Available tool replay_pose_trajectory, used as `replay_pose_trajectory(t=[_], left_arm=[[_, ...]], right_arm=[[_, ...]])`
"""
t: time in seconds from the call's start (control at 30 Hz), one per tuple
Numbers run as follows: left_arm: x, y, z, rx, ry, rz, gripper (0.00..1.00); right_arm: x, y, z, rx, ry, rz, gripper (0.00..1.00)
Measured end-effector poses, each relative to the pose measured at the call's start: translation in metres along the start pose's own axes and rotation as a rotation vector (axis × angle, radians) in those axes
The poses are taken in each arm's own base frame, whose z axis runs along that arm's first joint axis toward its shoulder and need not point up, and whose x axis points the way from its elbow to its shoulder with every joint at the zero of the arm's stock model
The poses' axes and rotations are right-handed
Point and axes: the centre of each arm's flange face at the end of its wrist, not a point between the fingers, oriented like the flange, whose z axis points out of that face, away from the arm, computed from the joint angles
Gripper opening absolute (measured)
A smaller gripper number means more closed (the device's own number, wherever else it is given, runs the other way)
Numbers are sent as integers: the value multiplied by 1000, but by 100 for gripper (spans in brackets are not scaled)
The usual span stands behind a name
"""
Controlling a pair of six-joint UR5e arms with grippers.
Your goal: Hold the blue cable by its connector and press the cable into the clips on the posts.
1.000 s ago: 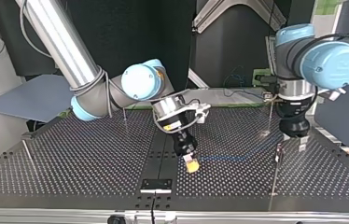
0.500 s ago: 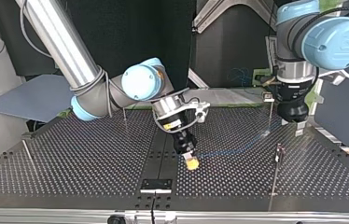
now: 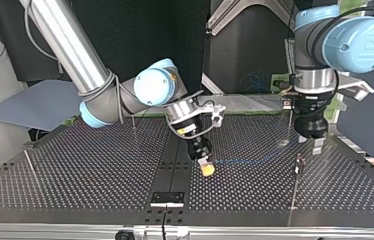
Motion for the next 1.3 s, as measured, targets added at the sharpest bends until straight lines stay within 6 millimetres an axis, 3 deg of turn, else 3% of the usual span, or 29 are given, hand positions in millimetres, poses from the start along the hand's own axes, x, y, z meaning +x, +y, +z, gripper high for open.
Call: replay_pose_trajectory(t=[1.3], left_arm=[[-3, 4, 4, -51, -21, 63, 100]], right_arm=[[-2, 4, 0, -7, -3, -2, 0]])
